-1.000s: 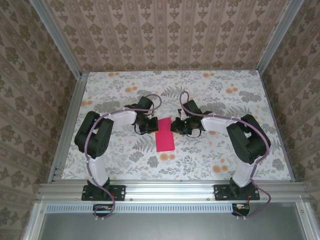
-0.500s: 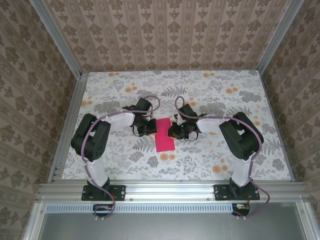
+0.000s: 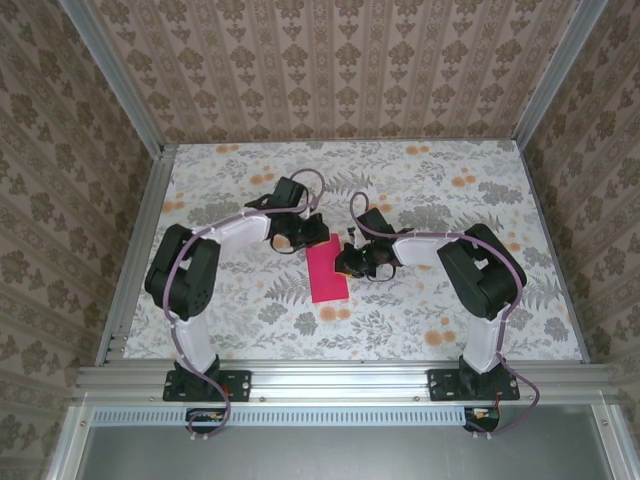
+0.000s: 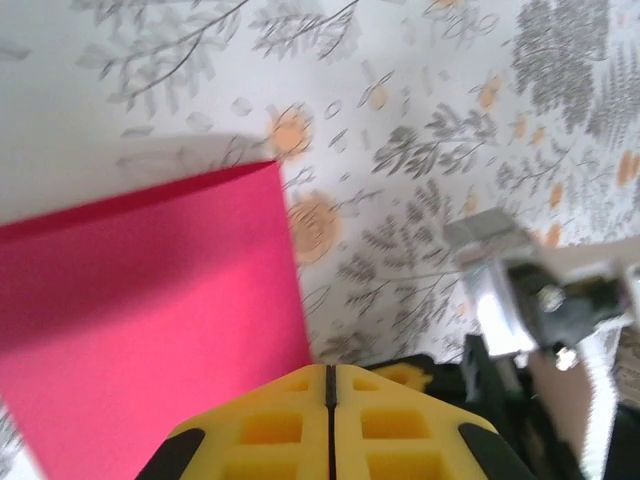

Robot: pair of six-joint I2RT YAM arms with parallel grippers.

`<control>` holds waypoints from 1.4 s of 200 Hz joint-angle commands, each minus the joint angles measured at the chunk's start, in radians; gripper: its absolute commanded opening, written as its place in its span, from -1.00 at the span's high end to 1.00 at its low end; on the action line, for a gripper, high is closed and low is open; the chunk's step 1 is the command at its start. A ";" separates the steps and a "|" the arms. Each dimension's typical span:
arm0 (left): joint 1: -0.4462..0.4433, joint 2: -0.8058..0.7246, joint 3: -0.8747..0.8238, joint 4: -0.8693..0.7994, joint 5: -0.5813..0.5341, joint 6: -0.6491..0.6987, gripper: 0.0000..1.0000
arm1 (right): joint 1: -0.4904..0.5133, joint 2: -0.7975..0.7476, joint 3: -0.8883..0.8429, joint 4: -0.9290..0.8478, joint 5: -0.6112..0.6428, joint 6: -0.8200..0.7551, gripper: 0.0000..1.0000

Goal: Fold a paper plane with a square sheet of paper (pick it up from the middle)
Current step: First fold in half a square sheet of paper at the center of the table.

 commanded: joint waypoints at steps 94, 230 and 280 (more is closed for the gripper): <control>-0.008 0.203 0.124 -0.020 -0.019 0.005 0.96 | -0.010 0.013 -0.036 0.032 -0.022 0.014 0.74; 0.019 0.242 0.077 -0.035 -0.075 0.050 0.99 | -0.002 -0.104 -0.245 0.030 -0.159 -0.010 0.73; 0.020 0.244 0.077 -0.035 -0.073 0.051 0.99 | 0.004 -0.164 -0.301 -0.029 -0.148 -0.032 0.72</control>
